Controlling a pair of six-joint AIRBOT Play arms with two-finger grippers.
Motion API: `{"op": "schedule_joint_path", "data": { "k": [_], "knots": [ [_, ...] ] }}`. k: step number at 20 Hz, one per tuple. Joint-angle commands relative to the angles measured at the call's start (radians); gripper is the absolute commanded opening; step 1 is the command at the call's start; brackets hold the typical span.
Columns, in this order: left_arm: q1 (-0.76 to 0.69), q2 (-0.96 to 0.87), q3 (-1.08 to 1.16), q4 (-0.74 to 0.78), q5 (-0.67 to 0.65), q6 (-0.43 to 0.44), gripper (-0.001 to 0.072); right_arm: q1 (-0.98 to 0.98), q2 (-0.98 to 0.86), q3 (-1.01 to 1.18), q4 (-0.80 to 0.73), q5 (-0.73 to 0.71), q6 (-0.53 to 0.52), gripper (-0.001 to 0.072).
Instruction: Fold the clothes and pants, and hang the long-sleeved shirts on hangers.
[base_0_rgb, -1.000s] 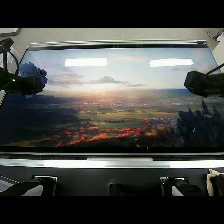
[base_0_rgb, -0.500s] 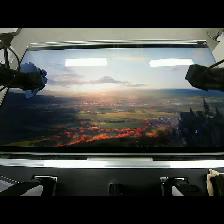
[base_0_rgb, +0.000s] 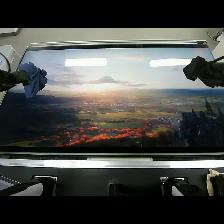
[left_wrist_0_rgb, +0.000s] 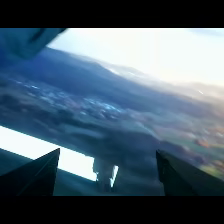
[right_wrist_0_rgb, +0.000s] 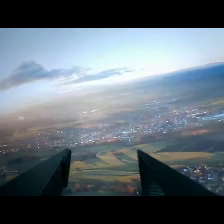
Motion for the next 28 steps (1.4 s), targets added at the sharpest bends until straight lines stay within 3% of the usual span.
{"op": "schedule_joint_path", "data": {
  "k": [1, 4, 9, 16, 17, 19, 20, 23, 28],
  "knots": [
    [0.154, -0.121, -0.012, 0.089, 0.216, -0.037, 0.072, 0.0, -0.005, 0.0, 0.002, 0.032, 0.002, 0.0498],
    [0.223, -0.276, -0.009, 0.089, 0.38, -0.036, 0.072, 0.0, -0.014, 0.0, 0.007, 0.077, 0.002, 0.0499],
    [0.216, -0.515, 0.056, 0.088, 0.612, -0.036, 0.072, 0.0, -0.046, 0.0, 0.028, 0.144, 0.003, 0.0499],
    [0.177, -0.79, 0.335, 0.088, 0.647, -0.033, 0.072, 0.0, -0.102, -0.001, 0.073, 0.14, 0.005, 0.0499],
    [0.175, -0.803, 0.358, 0.089, 0.639, -0.032, 0.0548, 0.0, -0.105, 0.0, 0.078, 0.14, 0.005, 0.0499],
    [0.171, -0.801, 0.38, 0.088, 0.596, -0.006, 0.0074, 0.0, -0.105, 0.0, 0.077, 0.134, 0.006, 0.0498],
    [0.168, -0.798, 0.404, 0.088, 0.535, -0.002, 0.0016, 0.0, -0.105, 0.0, 0.078, 0.132, 0.005, 0.0498],
    [0.15, -0.74, 0.451, 0.04, 0.395, -0.002, 0.0015, 0.0, -0.105, 0.0, 0.086, 0.142, 0.005, 0.0498],
    [0.009, -0.445, 0.451, -0.155, 0.223, 0.0, 0.0014, 0.0, -0.104, 0.0, 0.107, 0.136, 0.006, 0.0473]
  ]
}}
